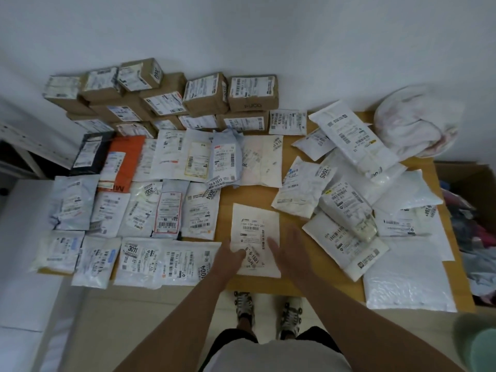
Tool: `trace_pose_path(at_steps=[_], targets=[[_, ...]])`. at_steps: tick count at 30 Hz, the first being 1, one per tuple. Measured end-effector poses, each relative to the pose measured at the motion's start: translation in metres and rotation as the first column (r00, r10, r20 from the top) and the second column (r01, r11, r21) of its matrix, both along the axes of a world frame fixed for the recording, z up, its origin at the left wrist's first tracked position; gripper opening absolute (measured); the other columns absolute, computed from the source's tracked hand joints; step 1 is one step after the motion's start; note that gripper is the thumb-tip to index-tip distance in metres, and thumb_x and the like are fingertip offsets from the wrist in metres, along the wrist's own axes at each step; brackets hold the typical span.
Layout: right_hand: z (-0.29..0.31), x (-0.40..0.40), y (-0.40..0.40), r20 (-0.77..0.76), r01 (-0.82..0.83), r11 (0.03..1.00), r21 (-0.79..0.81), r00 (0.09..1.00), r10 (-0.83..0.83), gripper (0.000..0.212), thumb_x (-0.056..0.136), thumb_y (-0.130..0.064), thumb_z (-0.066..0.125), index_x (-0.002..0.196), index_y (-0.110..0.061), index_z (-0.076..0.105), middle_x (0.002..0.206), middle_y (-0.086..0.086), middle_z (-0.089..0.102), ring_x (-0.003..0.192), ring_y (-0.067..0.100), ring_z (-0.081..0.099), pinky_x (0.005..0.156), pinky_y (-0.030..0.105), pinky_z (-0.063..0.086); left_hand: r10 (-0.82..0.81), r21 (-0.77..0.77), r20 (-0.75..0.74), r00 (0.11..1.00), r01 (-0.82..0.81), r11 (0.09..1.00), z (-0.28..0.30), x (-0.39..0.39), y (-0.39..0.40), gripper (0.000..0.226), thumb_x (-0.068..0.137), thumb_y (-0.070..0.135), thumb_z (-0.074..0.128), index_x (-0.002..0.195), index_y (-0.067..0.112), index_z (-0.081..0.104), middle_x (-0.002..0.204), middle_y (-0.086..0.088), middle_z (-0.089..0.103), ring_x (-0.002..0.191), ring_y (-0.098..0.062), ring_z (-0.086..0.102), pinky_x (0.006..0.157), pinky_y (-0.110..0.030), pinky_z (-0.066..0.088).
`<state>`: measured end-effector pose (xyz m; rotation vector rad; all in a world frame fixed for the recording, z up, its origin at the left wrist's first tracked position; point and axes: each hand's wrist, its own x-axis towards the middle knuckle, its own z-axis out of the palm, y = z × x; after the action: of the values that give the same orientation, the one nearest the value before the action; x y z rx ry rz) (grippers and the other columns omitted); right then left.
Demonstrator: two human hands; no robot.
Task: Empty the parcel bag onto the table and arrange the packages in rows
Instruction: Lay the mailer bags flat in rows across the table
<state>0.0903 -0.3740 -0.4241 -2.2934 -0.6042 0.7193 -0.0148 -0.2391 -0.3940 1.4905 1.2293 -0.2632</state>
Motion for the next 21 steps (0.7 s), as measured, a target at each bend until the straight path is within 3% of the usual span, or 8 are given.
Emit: trace_pose_path(at_steps=[3, 5, 8, 10, 12, 14, 18, 21], targets=[[-0.022, -0.017, -0.002, 0.060, -0.372, 0.885, -0.280, 0.914, 0.402, 0.081, 0.084, -0.074, 0.037, 0.147, -0.024, 0.033, 0.154, 0.014, 0.036, 0.137, 0.040, 0.040, 0.103, 0.053, 0.043, -0.230, 0.341, -0.268, 0.936, 0.315, 0.886, -0.019, -0.002, 0.001, 0.060, 0.085, 0.027, 0.061, 0.139, 0.015, 0.035, 0.133, -0.007, 0.050, 0.113, -0.024, 0.050, 0.091, -0.037, 0.044], [-0.039, -0.025, 0.000, 0.044, -0.422, 0.820, -0.386, 0.880, 0.473, 0.084, 0.075, -0.078, 0.033, 0.138, -0.023, 0.042, 0.142, 0.018, 0.052, 0.122, 0.043, 0.056, 0.086, 0.056, 0.054, -0.299, 0.430, -0.406, 0.864, 0.469, 0.772, -0.023, -0.002, 0.004, 0.069, 0.084, 0.032, 0.058, 0.144, 0.016, 0.026, 0.146, -0.009, 0.034, 0.132, -0.031, 0.032, 0.107, -0.043, 0.034], [-0.052, -0.026, 0.013, -0.018, -0.425, 0.781, -0.458, 0.882, 0.470, 0.089, 0.075, -0.082, 0.027, 0.137, -0.020, 0.043, 0.138, 0.021, 0.055, 0.120, 0.046, 0.056, 0.084, 0.058, 0.053, -0.331, 0.490, -0.424, 0.843, 0.522, 0.698, -0.022, -0.004, 0.014, 0.067, 0.085, 0.033, 0.054, 0.144, 0.017, 0.026, 0.152, -0.010, 0.021, 0.140, -0.033, 0.017, 0.114, -0.046, 0.023], [-0.045, -0.024, 0.028, 0.013, -0.413, 0.754, -0.512, 0.873, 0.487, 0.097, 0.070, -0.082, 0.032, 0.145, -0.020, 0.032, 0.150, 0.022, 0.040, 0.134, 0.045, 0.042, 0.096, 0.060, 0.044, -0.321, 0.517, -0.428, 0.845, 0.521, 0.679, -0.024, -0.006, 0.029, 0.064, 0.086, 0.034, 0.053, 0.143, 0.019, 0.029, 0.154, -0.012, 0.017, 0.143, -0.033, 0.013, 0.116, -0.047, 0.020], [-0.041, -0.021, 0.044, 0.020, -0.439, 0.725, -0.531, 0.849, 0.528, 0.095, 0.082, -0.068, 0.046, 0.155, -0.029, -0.001, 0.161, 0.021, -0.006, 0.148, 0.043, 0.001, 0.115, 0.061, 0.017, -0.303, 0.512, -0.436, 0.847, 0.511, 0.691, -0.027, -0.006, 0.052, 0.063, 0.090, 0.038, 0.049, 0.147, 0.021, 0.027, 0.157, -0.014, 0.014, 0.146, -0.035, 0.011, 0.117, -0.049, 0.018], [-0.040, -0.015, 0.058, 0.013, -0.443, 0.697, -0.564, 0.839, 0.543, 0.087, 0.093, -0.050, 0.051, 0.154, -0.038, -0.010, 0.158, 0.021, -0.025, 0.146, 0.040, -0.021, 0.118, 0.057, 0.001, -0.301, 0.497, -0.401, 0.865, 0.482, 0.722, -0.029, -0.002, 0.074, 0.062, 0.094, 0.041, 0.046, 0.149, 0.021, 0.026, 0.159, -0.014, 0.015, 0.146, -0.034, 0.013, 0.118, -0.048, 0.017], [-0.044, -0.008, 0.062, 0.080, -0.477, 0.644, -0.598, 0.764, 0.640, 0.087, 0.053, -0.034, 0.092, 0.130, -0.023, 0.052, 0.145, 0.020, 0.047, 0.130, 0.046, 0.047, 0.093, 0.064, 0.045, -0.503, 0.521, -0.327, 0.800, 0.596, 0.611, -0.029, 0.009, 0.095, 0.064, 0.094, 0.042, 0.048, 0.150, 0.023, 0.024, 0.160, -0.007, 0.015, 0.146, -0.029, 0.015, 0.115, -0.047, 0.021], [-0.043, 0.006, 0.039, 0.116, -0.553, 0.552, -0.624, 0.633, 0.765, 0.089, 0.046, -0.025, 0.091, 0.126, -0.019, 0.054, 0.143, 0.007, 0.053, 0.131, 0.040, 0.048, 0.098, 0.064, 0.040, -0.744, 0.503, -0.364, 0.560, 0.791, 0.349, -0.034, 0.020, 0.093, 0.078, 0.090, 0.028, 0.054, 0.154, 0.029, 0.010, 0.163, -0.006, -0.003, 0.149, -0.029, -0.003, 0.119, -0.046, 0.006]])
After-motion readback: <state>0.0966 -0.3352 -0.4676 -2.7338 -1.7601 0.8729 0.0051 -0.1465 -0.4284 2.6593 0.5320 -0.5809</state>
